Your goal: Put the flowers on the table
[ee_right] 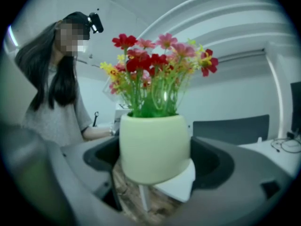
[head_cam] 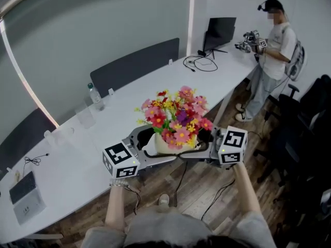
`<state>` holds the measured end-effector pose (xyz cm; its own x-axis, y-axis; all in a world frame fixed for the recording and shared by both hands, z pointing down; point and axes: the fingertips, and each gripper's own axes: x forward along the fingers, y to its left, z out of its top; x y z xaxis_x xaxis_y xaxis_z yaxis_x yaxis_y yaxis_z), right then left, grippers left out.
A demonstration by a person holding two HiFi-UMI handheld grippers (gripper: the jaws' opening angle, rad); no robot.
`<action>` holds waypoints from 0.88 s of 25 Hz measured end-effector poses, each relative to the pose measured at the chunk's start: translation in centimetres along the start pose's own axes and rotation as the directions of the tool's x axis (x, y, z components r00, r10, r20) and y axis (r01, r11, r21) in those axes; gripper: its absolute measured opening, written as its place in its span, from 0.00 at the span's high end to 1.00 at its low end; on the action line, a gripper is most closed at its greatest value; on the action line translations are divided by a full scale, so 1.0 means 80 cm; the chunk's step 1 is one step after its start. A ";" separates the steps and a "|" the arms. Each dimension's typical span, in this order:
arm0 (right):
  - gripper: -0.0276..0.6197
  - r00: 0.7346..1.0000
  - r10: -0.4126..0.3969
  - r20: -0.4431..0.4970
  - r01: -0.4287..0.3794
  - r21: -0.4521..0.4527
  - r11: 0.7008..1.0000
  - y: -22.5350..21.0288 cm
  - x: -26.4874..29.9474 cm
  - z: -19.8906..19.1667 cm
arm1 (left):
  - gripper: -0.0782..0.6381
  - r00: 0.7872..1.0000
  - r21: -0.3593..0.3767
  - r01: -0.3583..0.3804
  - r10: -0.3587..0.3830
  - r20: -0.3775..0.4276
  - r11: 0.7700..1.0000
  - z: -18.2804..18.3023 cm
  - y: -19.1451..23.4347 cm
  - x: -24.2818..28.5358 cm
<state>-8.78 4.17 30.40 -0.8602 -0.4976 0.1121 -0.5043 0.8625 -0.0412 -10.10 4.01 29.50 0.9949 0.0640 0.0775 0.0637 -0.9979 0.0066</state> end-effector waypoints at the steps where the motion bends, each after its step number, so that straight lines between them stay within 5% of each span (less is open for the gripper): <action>1: 0.26 1.000 -0.005 0.002 0.005 0.005 1.000 -0.010 0.002 0.000 | 0.24 1.000 0.000 0.005 -0.005 -0.002 1.000 0.000 0.010 0.002; 22: 0.26 0.997 -0.080 -0.016 0.080 0.029 0.996 -0.126 0.039 -0.012 | 0.24 0.997 -0.010 0.078 -0.078 -0.007 0.997 -0.017 0.130 0.025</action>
<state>-6.29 -6.01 32.12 -0.8160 -0.5630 0.1313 -0.5735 0.8169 -0.0611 -7.56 -6.28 31.07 0.9864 0.1419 0.0832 0.1405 -0.9898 0.0222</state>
